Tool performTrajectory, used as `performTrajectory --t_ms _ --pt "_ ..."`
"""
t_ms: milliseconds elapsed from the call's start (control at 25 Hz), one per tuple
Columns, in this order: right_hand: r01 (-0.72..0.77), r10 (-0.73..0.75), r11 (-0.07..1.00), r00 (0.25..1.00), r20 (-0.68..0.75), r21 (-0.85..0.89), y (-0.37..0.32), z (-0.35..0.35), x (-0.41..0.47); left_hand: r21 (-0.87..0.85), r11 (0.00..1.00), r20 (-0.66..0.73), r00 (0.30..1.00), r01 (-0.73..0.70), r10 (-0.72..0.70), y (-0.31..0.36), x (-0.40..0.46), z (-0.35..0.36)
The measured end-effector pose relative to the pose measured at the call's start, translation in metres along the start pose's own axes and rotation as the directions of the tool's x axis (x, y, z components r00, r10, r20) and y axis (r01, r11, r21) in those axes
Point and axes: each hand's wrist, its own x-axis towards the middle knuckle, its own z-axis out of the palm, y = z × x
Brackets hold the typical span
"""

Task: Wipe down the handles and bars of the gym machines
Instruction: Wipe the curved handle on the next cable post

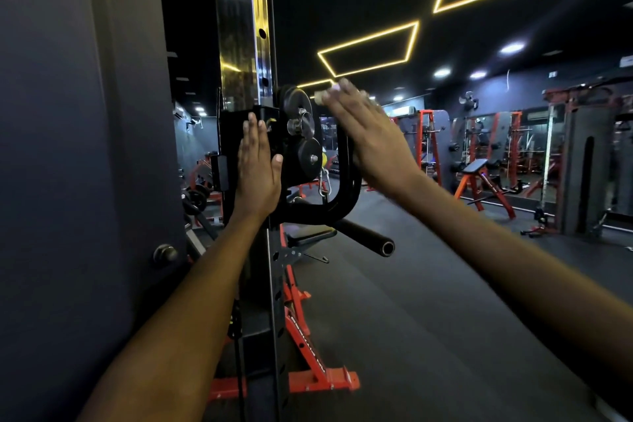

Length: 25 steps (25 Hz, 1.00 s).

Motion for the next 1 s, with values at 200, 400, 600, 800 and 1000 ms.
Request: performTrajectory --t_ms 200,400,600,800,1000 --pt "0.320 -0.249 0.908 0.932 0.264 -0.272 -0.018 0.028 -0.030 -0.004 1.000 0.018 1.000 -0.010 0.010 -0.002 0.001 -0.001" --pt "0.307 -0.257 0.919 0.942 0.213 -0.247 -0.020 0.005 0.004 -0.006 1.000 0.005 1.000 0.019 -0.018 0.001 0.000 0.000" --pt "0.426 -0.197 0.780 0.863 0.466 -0.458 -0.007 0.008 0.019 -0.004 1.000 0.032 0.999 0.008 -0.008 0.000 0.000 -0.002" --pt "0.266 -0.242 0.961 0.944 0.225 -0.080 -0.039 0.044 -0.073 -0.025 1.000 0.029 1.000 -0.010 0.010 0.001 -0.002 -0.004" --pt "-0.394 0.615 0.646 0.776 -0.140 0.654 -0.017 0.022 -0.083 -0.024 1.000 0.016 1.000 0.005 -0.004 0.001 -0.003 -0.001"
